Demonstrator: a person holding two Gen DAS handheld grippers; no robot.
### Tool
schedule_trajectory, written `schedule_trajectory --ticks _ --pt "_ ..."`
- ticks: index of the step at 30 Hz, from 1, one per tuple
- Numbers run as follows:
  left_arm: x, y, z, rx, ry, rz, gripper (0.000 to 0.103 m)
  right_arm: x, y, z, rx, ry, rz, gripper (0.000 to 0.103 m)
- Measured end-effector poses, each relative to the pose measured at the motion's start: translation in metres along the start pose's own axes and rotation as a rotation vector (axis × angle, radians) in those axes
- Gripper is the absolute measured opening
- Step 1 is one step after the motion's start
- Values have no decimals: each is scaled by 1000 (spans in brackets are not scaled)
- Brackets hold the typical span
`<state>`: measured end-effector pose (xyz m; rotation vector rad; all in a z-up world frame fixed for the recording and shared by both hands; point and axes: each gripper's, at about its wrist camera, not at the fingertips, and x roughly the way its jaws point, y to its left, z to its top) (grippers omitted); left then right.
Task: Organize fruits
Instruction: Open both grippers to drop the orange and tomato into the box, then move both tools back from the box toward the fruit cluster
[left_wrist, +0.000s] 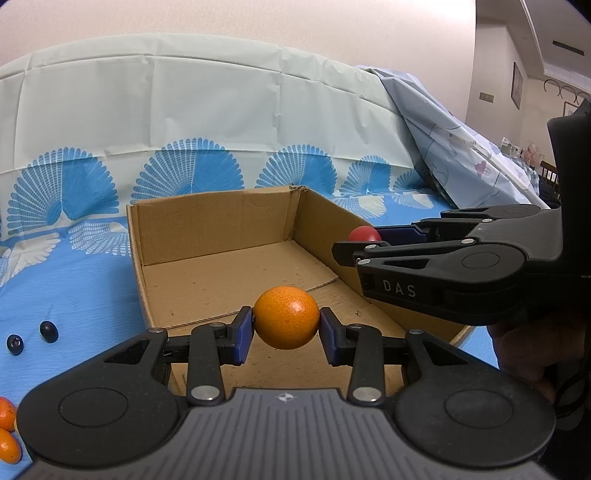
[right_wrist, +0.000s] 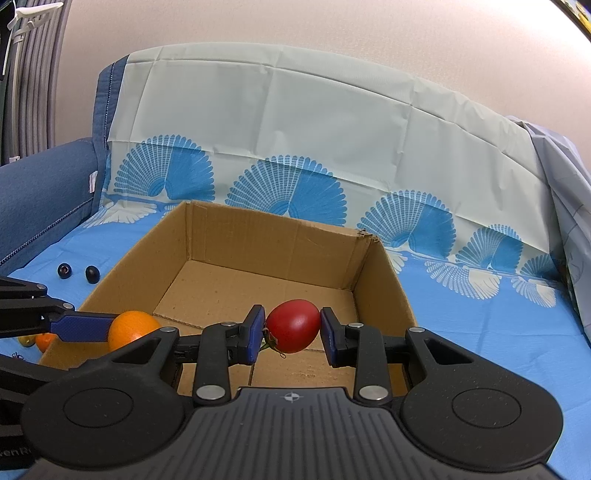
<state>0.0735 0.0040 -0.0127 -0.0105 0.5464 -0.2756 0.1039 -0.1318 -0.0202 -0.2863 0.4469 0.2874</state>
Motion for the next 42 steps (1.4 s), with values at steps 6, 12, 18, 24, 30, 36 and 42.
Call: schedule_trajectory --ticks 6,12,18,24,30,36,42 --pt "0 0 0 1 0 -1 42 0 0 0 -1 0 0 34" --pt "0 0 0 1 -1 -1 42 0 0 0 0 0 -1 34" --pt "3 -2 0 1 17 1 46 1 0 0 -4 5 -9 41" --pt "3 -1 0 2 3 27 48 3 2 0 -1 8 -24 52" --pt "-5 -1 -4 50 -64 93 48 0 8 0 9 -2 -35 52" --pt "-31 9 -2 108 -128 205 28 -11 27 3 -10 -42 -19 52" --pt "-78 48 23 122 -163 236 21 -21 45 9 12 -82 26 51"
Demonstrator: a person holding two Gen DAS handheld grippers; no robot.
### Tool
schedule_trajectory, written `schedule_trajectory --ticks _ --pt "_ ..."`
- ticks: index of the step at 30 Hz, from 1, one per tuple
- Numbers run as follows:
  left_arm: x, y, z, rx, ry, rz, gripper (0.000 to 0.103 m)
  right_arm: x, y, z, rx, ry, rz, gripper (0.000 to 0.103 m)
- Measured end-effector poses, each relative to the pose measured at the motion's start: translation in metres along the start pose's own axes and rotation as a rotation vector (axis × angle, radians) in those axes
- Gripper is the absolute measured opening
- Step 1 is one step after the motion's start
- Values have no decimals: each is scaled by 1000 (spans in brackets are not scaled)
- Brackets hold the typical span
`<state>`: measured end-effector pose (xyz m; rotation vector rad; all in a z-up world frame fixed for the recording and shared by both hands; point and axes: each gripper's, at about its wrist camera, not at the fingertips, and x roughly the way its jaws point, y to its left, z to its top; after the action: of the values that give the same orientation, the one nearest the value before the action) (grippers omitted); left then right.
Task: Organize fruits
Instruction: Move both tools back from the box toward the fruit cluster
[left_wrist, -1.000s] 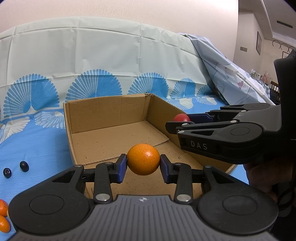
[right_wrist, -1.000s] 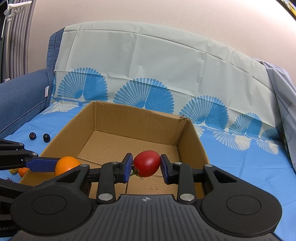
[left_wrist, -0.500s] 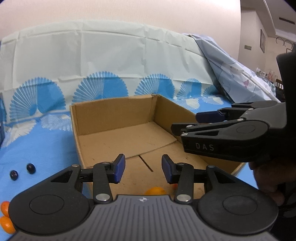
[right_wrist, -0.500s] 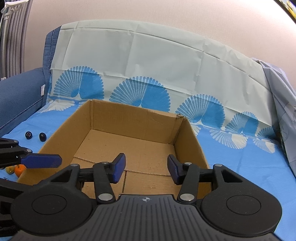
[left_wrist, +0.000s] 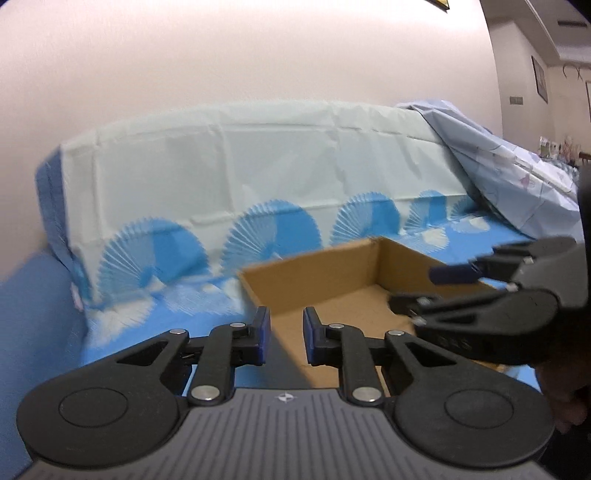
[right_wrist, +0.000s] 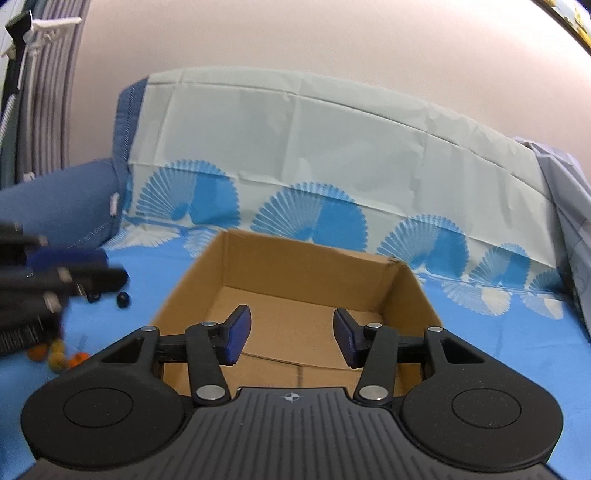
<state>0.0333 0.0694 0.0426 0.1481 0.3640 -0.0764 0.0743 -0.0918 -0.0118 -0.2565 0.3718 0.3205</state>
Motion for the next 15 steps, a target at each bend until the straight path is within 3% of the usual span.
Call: schedule_trajectory --ticks 3,6,10,13,15 --pt "-22 38 14 9 -17 21 21 -5 11 3 17 -21 39 49" --pt "-32 74 17 -32 18 22 22 -13 26 6 9 -52 95 44" --pt "-27 113 -3 -193 151 48 22 -19 47 10 -13 -88 186 40" --pt "-32 132 -12 -280 145 46 24 -20 61 12 -26 -96 242 40" --pt "-27 137 -27 -266 191 55 24 -18 70 12 -31 -89 282 40"
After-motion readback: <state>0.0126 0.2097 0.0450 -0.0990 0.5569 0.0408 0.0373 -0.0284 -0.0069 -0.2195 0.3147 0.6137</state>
